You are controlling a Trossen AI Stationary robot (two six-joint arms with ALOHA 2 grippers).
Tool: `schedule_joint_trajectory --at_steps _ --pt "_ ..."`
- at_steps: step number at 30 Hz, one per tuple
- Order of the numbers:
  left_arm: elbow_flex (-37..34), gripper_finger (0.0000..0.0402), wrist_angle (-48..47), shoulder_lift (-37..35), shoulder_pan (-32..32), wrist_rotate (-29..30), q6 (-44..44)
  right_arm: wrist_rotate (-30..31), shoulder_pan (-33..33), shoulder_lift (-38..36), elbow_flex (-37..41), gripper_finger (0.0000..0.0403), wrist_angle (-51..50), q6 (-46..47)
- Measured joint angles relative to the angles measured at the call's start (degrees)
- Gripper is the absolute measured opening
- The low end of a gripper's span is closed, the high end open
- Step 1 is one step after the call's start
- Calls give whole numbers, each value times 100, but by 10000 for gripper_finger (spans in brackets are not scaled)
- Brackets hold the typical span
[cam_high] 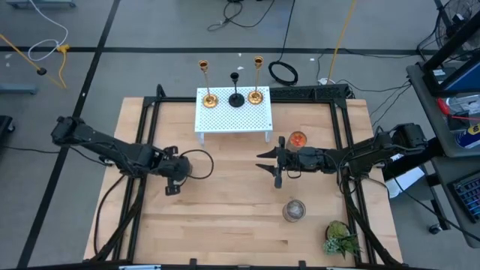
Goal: Pick & Place candle stick holders
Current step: Put the left orange candle on the shelf
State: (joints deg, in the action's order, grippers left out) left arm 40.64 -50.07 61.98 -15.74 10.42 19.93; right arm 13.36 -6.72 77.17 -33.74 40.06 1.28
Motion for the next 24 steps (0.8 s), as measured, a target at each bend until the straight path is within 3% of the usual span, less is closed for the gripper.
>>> schedule_joint_trajectory --at_steps 10,14,19,24 --pt "1724 5 45 103 -122 254 -1339 0 0 0 0 146 49 -42" --pt "2425 4 -134 307 91 749 -1969 5 0 0 0 146 85 88" --pt "3194 3 -436 721 708 727 -2457 5 0 0 0 146 89 111" --pt "3500 3 -631 1118 1667 432 -2975 5 0 0 0 146 89 111"
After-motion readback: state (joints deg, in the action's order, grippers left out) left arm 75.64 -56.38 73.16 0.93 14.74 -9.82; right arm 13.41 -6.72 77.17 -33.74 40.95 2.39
